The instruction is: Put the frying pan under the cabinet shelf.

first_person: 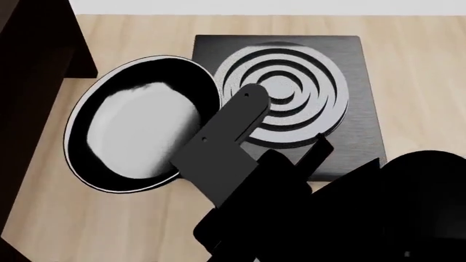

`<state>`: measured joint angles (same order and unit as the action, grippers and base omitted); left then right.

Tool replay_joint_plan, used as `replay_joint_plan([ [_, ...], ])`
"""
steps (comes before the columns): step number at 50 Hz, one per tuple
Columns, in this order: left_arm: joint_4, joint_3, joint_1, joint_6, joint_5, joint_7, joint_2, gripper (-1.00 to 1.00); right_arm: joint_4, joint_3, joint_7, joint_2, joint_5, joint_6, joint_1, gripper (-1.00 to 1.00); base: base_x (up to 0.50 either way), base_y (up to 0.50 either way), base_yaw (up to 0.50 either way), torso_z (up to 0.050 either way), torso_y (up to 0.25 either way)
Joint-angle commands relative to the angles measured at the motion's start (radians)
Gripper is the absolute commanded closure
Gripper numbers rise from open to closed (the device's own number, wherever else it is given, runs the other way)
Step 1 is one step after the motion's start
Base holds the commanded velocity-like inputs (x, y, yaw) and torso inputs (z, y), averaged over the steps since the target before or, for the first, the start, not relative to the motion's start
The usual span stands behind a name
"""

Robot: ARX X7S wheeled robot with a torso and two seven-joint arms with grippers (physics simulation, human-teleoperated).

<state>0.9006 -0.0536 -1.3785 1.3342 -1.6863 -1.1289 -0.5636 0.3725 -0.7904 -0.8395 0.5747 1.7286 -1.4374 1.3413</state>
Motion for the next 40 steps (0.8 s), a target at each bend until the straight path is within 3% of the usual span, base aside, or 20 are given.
replay_joint_plan([
  [1,0.008,-0.007,0.013,-0.019,-0.010,-0.003,-0.017,-1.00,-0.017,-0.015,0.109,-0.027,-0.165,0.011,0.006,1.00,0.00,0.00,0.00,0.000,0.000],
  [40,0.030,0.012,0.007,-0.054,-0.052,-0.037,-0.078,-1.00,-0.194,-0.237,0.480,-0.116,-0.529,0.187,0.019,1.00,0.00,0.00,0.00,0.000,0.001],
])
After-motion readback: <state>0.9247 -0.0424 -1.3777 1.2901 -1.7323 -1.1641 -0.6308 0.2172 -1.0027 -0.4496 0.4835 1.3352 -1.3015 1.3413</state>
